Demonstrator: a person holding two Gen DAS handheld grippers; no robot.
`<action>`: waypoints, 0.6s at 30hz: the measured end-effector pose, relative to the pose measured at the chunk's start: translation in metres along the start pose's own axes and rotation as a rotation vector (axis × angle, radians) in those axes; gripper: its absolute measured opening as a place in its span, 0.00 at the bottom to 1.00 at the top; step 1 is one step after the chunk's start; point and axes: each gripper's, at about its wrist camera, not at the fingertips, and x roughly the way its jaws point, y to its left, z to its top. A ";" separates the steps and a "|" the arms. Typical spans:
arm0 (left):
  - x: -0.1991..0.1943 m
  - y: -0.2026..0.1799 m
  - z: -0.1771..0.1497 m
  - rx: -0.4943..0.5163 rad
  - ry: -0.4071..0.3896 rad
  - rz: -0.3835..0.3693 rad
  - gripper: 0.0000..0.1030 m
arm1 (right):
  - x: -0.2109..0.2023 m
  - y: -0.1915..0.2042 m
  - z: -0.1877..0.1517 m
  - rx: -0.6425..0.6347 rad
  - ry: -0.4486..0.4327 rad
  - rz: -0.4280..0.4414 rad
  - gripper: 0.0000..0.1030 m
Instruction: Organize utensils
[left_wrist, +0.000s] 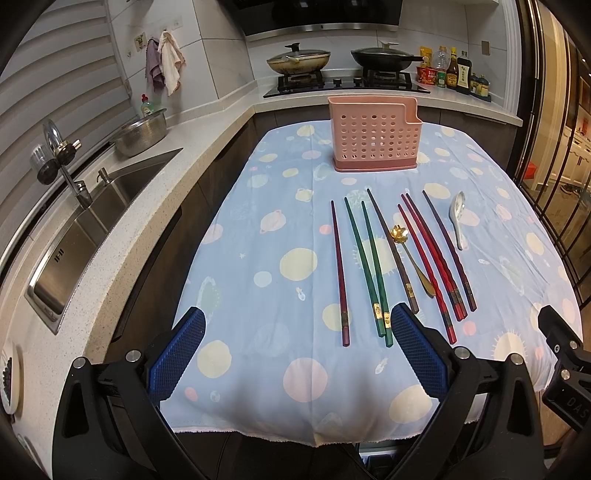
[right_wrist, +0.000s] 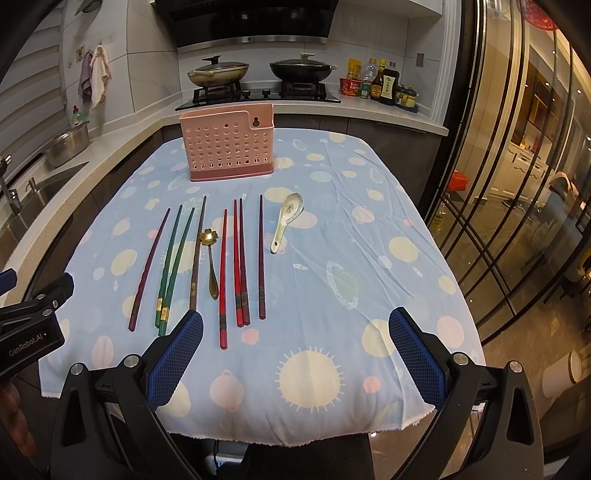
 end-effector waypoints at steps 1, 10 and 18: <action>0.000 0.000 0.000 0.000 0.000 0.000 0.93 | 0.000 0.000 0.000 0.000 0.000 0.000 0.94; 0.002 0.000 0.000 -0.001 0.007 -0.008 0.93 | 0.001 0.000 -0.001 0.003 0.003 0.001 0.94; 0.030 0.007 -0.002 -0.046 0.087 -0.042 0.93 | 0.014 -0.007 -0.001 0.026 0.036 0.005 0.94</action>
